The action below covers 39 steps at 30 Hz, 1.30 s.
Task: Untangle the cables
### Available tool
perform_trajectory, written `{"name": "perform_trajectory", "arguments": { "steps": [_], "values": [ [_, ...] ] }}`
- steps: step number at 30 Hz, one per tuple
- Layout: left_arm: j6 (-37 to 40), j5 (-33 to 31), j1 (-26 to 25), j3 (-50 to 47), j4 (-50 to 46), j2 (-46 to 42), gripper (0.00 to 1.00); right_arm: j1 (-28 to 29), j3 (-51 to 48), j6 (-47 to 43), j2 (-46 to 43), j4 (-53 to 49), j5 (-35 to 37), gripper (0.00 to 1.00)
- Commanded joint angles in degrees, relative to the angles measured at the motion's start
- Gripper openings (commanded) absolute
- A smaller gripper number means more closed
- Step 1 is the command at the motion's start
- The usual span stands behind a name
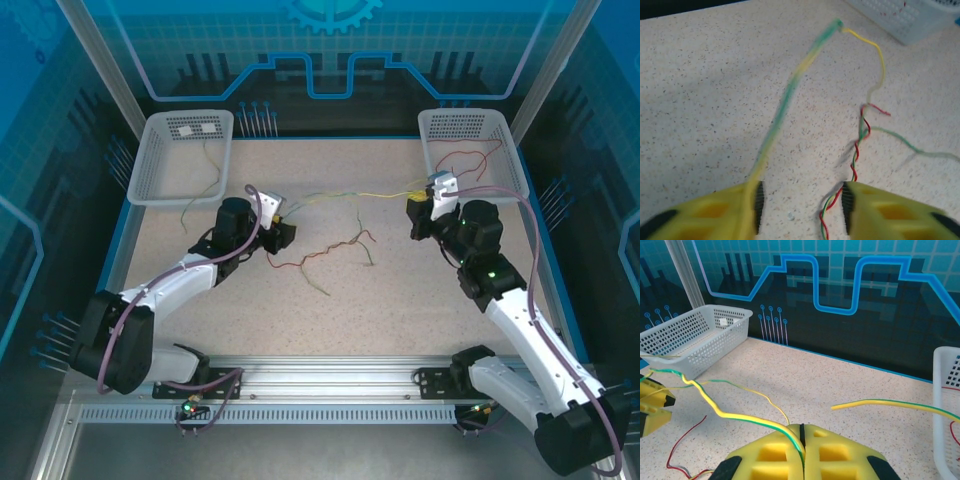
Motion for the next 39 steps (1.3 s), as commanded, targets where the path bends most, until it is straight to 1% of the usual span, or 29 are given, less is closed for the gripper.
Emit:
{"name": "perform_trajectory", "arguments": {
  "steps": [1,2,3,7,9,11,12,14,16,18,20,21,23,24,25,26,28,29,30,31,33,35,37,39],
  "values": [
    [0.6,1.4,-0.3,2.3,2.4,-1.1,0.17,-0.6,1.9,-0.1,0.8,0.4,-0.1,0.0],
    [0.4,1.0,-0.3,2.4,2.3,-1.5,0.03,-0.6,2.0,-0.3,1.1,0.2,0.3,0.0],
    [0.5,0.5,-0.3,2.6,2.1,-1.9,0.0,-0.6,2.2,-0.2,1.4,-0.1,1.0,0.0],
    [0.9,-1.5,-0.3,3.9,1.1,-4.1,0.0,-0.6,3.2,0.3,2.6,-1.5,6.7,0.0],
    [0.8,-3.7,-0.3,4.6,1.4,-5.9,0.0,-0.7,4.6,0.1,4.2,-3.2,10.3,0.0],
    [0.8,-4.4,-0.3,5.9,1.4,-7.4,0.0,-0.8,6.0,-0.3,6.2,-4.5,13.1,0.0],
    [1.2,-4.1,-0.3,6.7,1.2,-7.9,0.0,-1.2,6.1,-0.4,7.5,-5.5,13.5,0.0],
    [1.4,-4.5,-0.4,8.2,0.7,-8.5,0.0,-1.8,9.7,-0.2,10.0,-7.7,13.8,0.0],
    [1.7,-4.5,-0.4,8.9,0.9,-9.3,0.0,-2.1,10.5,0.0,11.9,-8.0,14.2,0.0],
    [2.5,-4.5,-0.4,9.4,0.5,-9.6,0.0,-2.3,11.3,0.5,13.1,-8.8,13.6,0.32],
    [3.4,-5.8,-0.4,10.8,-2.4,-9.2,0.0,-2.3,12.1,0.6,12.9,-10.2,13.2,0.42],
    [4.5,-5.9,-0.5,11.6,-4.2,-9.0,0.0,-2.3,12.2,0.7,12.2,-10.8,13.6,0.48],
    [5.6,-8.7,-1.0,12.1,-6.2,-8.8,0.0,-2.2,11.8,0.5,10.2,-11.3,14.9,0.59],
    [6.7,-9.5,-1.3,12.3,-7.4,-8.8,0.0,-2.3,11.8,0.3,8.3,-12.0,15.9,0.63],
    [7.8,-11.0,-1.8,12.4,-8.5,-8.8,0.0,-2.3,12.0,0.4,6.7,-12.9,17.4,0.65],
    [9.1,-13.8,-2.7,13.0,-10.0,-8.5,0.0,-2.2,12.4,0.3,5.1,-14.1,19.4,0.78],
    [11.6,-17.4,-4.2,14.4,-13.4,-7.6,0.0,-2.1,12.8,-0.9,1.1,-15.1,21.5,0.96],
    [12.4,-19.7,-5.1,15.0,-14.2,-7.0,0.0,-1.8,13.1,-1.9,-0.6,-15.2,22.1,1.0],
    [12.9,-21.4,-5.8,15.5,-15.0,-6.4,0.0,-1.3,13.2,-3.6,-2.9,-14.8,22.0,1.0],
    [13.3,-21.9,-6.4,15.9,-15.7,-6.0,0.0,-0.6,13.2,-6.2,-4.6,-14.0,19.9,1.0],
    [13.9,-22.7,-7.6,16.7,-16.7,-5.3,0.0,2.2,12.3,-13.4,-7.5,-11.3,13.1,1.0],
    [14.1,-23.5,-8.6,17.1,-16.6,-5.0,0.0,5.7,13.5,-16.4,-7.5,-10.8,12.6,1.0],
    [14.4,-24.7,-9.6,17.6,-16.6,-4.7,0.0,9.4,17.8,-17.1,-5.0,-13.9,16.0,1.0],
    [14.4,-25.4,-9.9,18.3,-17.4,-4.2,0.0,13.1,22.8,-19.3,-1.2,-19.0,21.6,1.0]
  ]
}}
